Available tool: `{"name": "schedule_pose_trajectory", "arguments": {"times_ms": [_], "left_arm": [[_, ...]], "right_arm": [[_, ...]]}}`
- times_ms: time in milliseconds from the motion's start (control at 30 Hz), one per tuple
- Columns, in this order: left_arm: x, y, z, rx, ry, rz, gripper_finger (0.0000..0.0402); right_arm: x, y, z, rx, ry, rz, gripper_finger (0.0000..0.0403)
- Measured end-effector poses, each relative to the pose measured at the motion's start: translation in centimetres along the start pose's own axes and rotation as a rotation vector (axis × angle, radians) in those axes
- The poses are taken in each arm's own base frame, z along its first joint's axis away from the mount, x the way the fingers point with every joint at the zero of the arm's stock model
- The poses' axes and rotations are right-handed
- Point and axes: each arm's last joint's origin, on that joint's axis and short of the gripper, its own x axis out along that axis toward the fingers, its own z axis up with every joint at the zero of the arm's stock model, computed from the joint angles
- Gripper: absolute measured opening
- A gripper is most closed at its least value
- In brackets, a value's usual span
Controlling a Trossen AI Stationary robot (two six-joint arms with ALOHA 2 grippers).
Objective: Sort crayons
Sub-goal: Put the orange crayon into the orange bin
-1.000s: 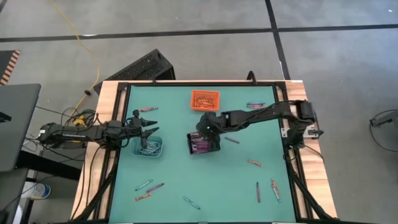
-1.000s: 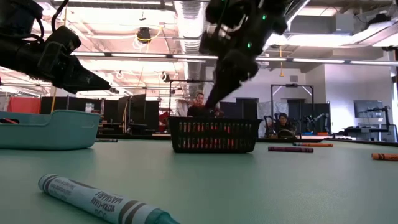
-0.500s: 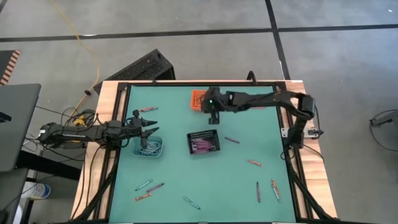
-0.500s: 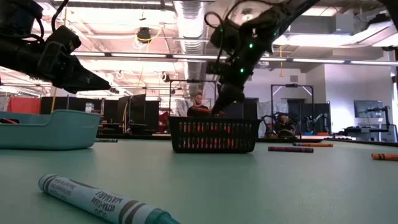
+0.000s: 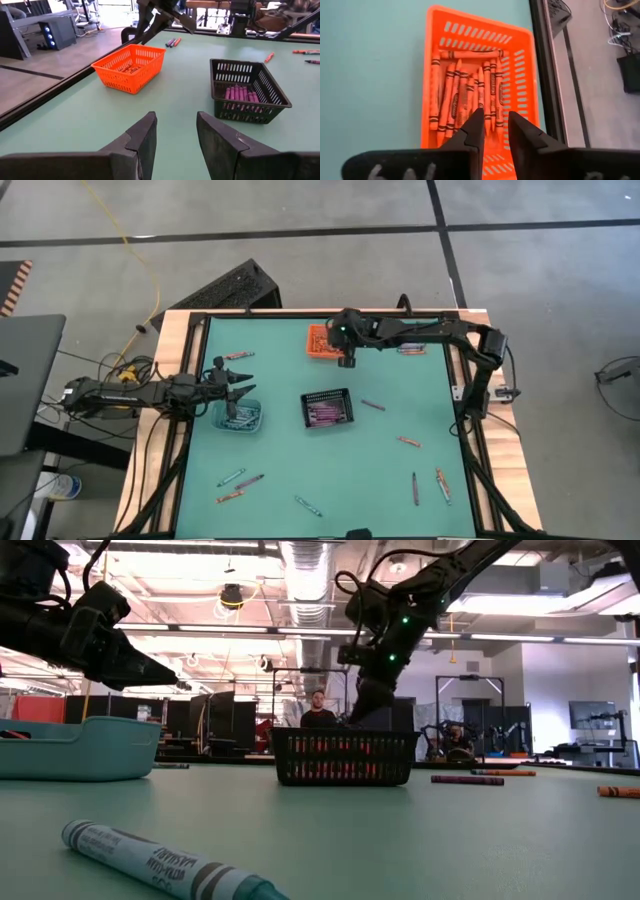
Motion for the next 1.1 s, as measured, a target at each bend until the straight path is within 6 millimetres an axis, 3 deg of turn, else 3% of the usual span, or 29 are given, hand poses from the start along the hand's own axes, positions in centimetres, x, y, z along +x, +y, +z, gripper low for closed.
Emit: {"name": "schedule_pose_trajectory", "arguments": {"times_ms": [167,500,900,1100], "left_arm": [[0.0,0.0,0.0,0.0,0.0,0.0,0.0129],[0.0,0.0,0.0,0.0,0.0,0.0,0.0129],[0.0,0.0,0.0,0.0,0.0,0.0,0.0129],[0.0,0.0,0.0,0.0,0.0,0.0,0.0129]], "right_arm": [[-2.2,0.3,0.5,0.082,0.004,-0.027,0.0087],[-11.7,5.1,0.9,0.392,0.076,0.193,0.0087],[-17.2,18.8,-2.7,0.61,0.26,0.414,0.0087],[-19.5,23.7,-5.0,0.704,0.367,0.405,0.0087]]}}
